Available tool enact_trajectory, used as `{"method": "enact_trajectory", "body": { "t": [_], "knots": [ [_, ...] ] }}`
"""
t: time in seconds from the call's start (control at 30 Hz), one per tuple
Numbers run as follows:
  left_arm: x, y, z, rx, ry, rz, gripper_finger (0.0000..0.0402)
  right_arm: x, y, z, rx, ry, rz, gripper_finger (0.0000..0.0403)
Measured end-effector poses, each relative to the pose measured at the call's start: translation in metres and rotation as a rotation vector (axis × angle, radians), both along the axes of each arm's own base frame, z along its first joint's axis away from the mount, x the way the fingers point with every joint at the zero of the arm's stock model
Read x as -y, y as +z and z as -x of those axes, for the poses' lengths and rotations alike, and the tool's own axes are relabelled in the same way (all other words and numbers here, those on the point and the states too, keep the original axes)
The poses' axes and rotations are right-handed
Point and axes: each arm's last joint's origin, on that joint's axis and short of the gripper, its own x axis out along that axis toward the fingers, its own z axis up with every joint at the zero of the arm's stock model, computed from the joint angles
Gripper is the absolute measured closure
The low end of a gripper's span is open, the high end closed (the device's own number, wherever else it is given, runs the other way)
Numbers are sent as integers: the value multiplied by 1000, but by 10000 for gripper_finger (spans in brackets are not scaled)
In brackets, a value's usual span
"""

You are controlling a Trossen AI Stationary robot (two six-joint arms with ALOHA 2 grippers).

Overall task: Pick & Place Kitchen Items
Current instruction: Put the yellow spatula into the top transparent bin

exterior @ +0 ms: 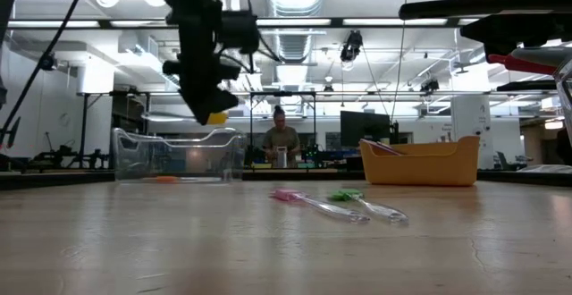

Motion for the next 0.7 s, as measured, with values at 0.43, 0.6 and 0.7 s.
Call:
{"method": "enact_trajectory", "body": {
  "t": [0.43, 0.6, 0.7],
  "knots": [
    [-37, -14, 10, -10, -40, -30, 361, 0, 0, 0, 0, 0, 0, 394],
    [-33, -25, 12, 4, -63, 37, 357, 0, 0, 0, 0, 0, 0, 394],
    [-32, -29, 14, 22, -48, 61, 348, 0, 0, 0, 0, 0, 0, 394]
  ]
}}
